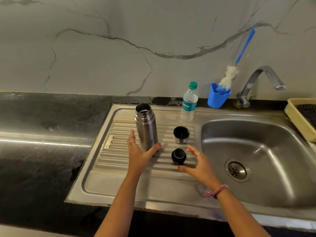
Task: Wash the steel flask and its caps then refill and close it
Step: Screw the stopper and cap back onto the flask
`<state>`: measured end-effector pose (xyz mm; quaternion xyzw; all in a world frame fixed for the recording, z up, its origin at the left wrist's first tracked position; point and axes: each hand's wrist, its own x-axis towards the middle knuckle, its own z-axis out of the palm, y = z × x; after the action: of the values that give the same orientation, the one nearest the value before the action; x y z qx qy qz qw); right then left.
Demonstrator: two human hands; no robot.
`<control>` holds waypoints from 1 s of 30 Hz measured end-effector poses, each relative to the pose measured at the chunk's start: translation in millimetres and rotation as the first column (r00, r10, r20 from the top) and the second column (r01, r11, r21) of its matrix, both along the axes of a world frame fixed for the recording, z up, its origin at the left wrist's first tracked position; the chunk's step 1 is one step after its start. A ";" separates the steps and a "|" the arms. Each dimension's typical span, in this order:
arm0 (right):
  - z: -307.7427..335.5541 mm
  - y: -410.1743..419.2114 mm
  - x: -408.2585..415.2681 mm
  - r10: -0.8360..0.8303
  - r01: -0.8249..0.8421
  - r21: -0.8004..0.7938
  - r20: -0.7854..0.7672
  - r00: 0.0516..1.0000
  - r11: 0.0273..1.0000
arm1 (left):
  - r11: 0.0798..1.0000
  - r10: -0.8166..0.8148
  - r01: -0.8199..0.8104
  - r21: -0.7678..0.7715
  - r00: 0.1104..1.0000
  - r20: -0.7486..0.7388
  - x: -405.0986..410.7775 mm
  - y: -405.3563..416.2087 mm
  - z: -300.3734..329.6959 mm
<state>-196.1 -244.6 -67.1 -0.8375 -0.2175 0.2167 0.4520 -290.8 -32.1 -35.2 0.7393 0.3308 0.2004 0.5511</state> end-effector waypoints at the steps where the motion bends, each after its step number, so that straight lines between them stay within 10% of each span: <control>1: -1.3 3.1 -0.2 0.006 -0.004 -0.038 0.038 0.999 0.999 | 1.000 -0.009 0.009 -0.001 1.000 0.021 4.7 1.7 -0.3; 11: -5.1 21.4 -0.8 -0.008 0.023 -0.112 0.131 0.991 0.993 | 0.996 0.085 -0.081 -0.040 0.991 0.106 31.7 3.9 5.3; 30: 31.4 -45.4 22.8 -0.111 0.121 0.211 -0.061 0.992 0.970 | 0.999 0.021 -0.026 0.043 0.994 0.111 19.7 -18.9 30.5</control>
<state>-173.3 -290.0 -35.7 -0.7896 -0.1792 0.1854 0.5568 -271.1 -51.1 -4.7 0.7353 0.3038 0.2548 0.5496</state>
